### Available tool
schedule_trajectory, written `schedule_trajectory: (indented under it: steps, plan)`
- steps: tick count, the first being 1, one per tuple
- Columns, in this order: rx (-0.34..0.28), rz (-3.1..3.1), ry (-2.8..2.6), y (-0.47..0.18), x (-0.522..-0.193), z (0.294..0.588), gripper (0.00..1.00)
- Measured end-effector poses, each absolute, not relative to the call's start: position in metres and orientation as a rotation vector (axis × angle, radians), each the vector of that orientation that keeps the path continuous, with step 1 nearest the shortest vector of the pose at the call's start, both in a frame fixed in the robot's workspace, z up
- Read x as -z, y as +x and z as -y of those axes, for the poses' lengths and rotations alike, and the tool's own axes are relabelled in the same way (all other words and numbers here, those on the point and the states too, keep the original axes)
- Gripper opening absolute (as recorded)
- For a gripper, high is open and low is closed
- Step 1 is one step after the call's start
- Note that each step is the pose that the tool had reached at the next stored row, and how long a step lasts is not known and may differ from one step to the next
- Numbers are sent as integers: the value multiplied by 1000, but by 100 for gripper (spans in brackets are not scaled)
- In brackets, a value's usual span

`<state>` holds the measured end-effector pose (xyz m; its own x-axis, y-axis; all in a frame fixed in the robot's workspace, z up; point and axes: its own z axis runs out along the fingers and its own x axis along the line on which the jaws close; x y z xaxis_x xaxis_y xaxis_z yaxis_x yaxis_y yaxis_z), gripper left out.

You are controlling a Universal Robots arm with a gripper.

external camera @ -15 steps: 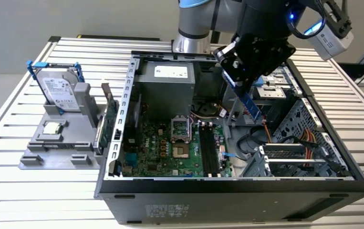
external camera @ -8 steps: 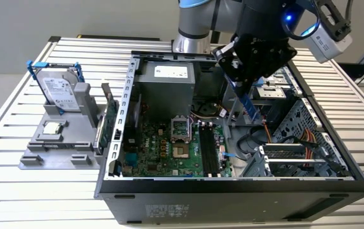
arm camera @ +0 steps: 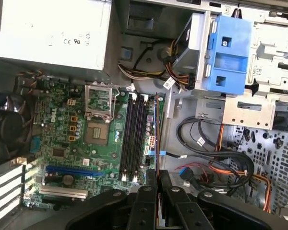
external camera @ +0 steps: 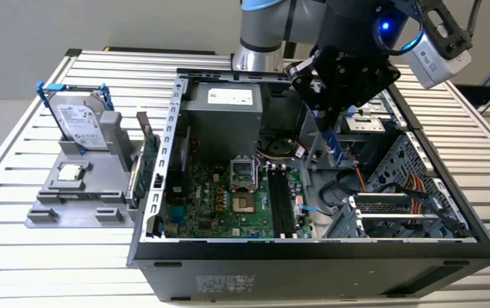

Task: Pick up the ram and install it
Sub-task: 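Pick up the ram and move it above insertion slot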

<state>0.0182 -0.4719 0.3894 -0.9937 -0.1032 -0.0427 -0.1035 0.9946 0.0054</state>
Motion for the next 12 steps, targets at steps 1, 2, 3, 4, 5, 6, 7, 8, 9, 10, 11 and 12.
schedule_trajectory:
  steps: [1, 2, 3, 4, 5, 6, 7, 8, 9, 10, 11, 12]
  plan:
    - [-12, -3095, -160, 18, -389, 472, 0]
    - [-12, -3095, -160, 18, -389, 472, 0]
    - [-12, -3095, -159, 18, -389, 472, 0]
    - [-12, -3095, -156, 18, -389, 472, 0]
    - [-12, -3096, -149, 18, -388, 472, 0]
    - [-12, -3096, -141, 18, -388, 472, 0]
    - [-12, -3096, -134, 18, -388, 472, 0]
    - [-11, -3096, -131, 18, -388, 472, 0]
    - [-11, -3096, -129, 18, -387, 472, 0]
    - [-11, -3096, -128, 18, -387, 472, 0]
    - [-11, -3096, -128, 18, -387, 472, 0]
    - [-11, -3096, -128, 18, -386, 472, 0]
